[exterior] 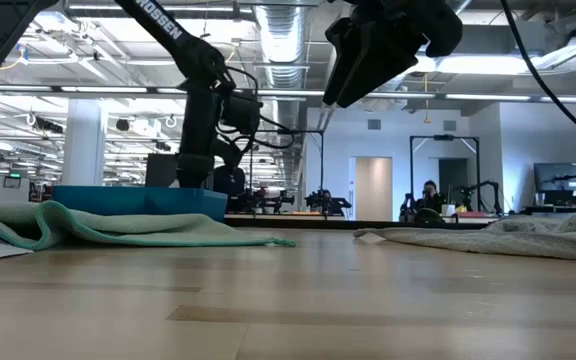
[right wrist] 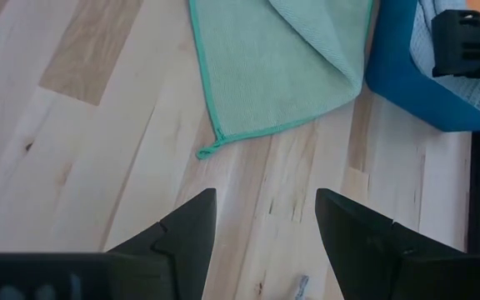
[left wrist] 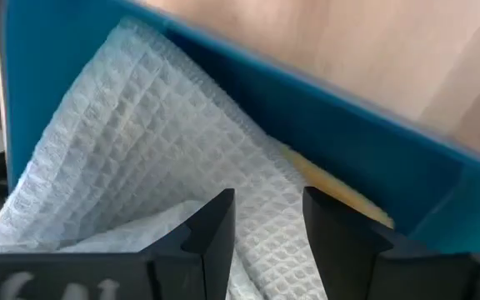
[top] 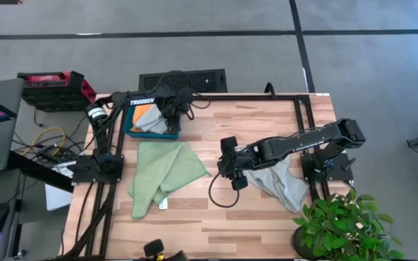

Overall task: Fold microfiber towels
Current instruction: Put the folded gray towel into the blue bin

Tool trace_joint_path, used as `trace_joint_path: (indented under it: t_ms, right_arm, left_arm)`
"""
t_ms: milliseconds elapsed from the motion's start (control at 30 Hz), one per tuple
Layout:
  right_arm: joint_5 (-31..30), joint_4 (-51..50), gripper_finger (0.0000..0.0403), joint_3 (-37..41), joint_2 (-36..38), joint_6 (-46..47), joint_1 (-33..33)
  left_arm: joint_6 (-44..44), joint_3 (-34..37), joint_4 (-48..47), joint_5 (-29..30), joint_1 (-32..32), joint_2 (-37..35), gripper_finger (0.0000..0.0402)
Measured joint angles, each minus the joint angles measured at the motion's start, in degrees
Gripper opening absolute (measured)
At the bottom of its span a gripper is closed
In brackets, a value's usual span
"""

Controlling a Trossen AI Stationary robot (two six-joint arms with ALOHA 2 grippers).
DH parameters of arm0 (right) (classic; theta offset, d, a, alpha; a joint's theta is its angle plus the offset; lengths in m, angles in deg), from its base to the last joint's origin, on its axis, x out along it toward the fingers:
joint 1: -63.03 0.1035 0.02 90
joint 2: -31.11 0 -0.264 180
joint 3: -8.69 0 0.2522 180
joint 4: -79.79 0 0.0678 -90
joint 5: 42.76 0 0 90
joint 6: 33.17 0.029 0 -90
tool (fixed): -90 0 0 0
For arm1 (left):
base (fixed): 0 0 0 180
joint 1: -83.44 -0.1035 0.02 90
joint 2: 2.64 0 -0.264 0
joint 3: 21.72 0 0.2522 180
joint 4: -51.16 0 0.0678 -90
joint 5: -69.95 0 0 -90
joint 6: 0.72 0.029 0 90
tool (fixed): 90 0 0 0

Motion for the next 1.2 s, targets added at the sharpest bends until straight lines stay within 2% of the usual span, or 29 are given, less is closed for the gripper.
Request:
trace_joint_path:
  t_ms: [333, 500, 767, 1200]
  right_arm:
    - [0.0, 0.6, 0.023, 0.0, 0.0, 0.3, 0.0]
    - [0.0, 1.5, 0.023, 0.0, 0.0, 0.3, 0.0]
    - [0.0, 1.8, 0.023, 0.0, 0.0, 0.2, 0.0]
    - [0.0, 2.8, 0.023, 0.0, 0.0, -0.2, 0.0]
  left_arm:
    - [-3.0, 3.6, 1.3, 17.6, -0.2, 0.0, 0.0135]
    - [-4.5, 3.6, 0.7, 24.3, -0.2, 0.0, 0.0135]
    - [-3.7, 3.6, -6.6, 30.6, -0.5, 0.0, 0.0135]
    - [0.0, 3.6, -9.1, 30.5, -5.3, 0.0, 0.0135]
